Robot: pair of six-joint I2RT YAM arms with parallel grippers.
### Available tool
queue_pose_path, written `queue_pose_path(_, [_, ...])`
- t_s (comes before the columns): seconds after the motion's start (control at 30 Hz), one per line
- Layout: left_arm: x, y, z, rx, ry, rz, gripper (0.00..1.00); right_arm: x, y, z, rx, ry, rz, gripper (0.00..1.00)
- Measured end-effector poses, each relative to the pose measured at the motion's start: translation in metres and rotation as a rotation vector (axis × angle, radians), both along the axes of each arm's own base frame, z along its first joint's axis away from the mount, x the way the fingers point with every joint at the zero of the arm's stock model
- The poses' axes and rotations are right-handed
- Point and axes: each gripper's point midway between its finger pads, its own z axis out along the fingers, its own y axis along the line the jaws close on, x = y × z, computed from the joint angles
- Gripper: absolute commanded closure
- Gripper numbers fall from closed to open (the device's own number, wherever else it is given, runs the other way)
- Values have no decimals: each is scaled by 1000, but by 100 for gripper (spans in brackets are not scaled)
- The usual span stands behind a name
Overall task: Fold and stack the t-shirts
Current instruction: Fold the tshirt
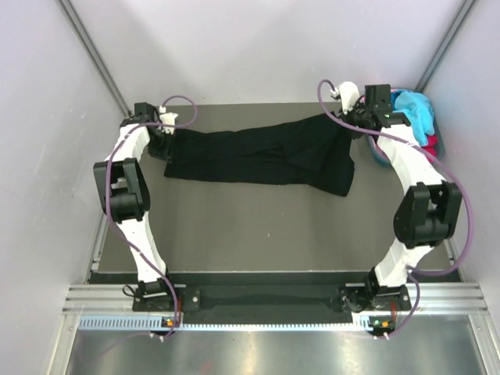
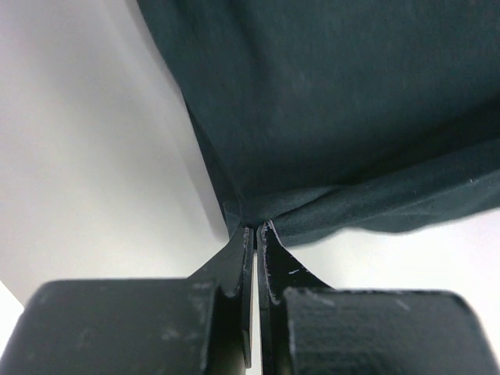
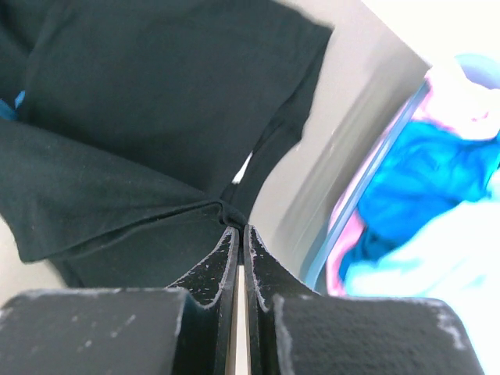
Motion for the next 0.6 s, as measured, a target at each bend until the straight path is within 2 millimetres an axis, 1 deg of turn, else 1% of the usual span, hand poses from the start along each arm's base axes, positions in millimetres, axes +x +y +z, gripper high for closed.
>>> queue_pose_path(0.13, [11, -2, -7, -1, 5, -5, 100, 37, 2, -9, -6, 1, -6, 100])
queue_pose_path(0.23, [16, -4, -13, -3, 12, -7, 100, 55, 1, -22, -15, 20, -14, 100])
queue_pose_path(0.33, [14, -3, -15, -2, 20, -6, 100, 64, 1, -39, -24, 50, -21, 100])
queue_pose_path(0.47, [15, -3, -15, 1, 19, -4, 100, 66, -2, -58, -38, 86, -26, 100])
queue_pose_path(0.6, [17, -2, -12, 1, 11, 1, 100, 73, -4, -65, -46, 93, -33, 100])
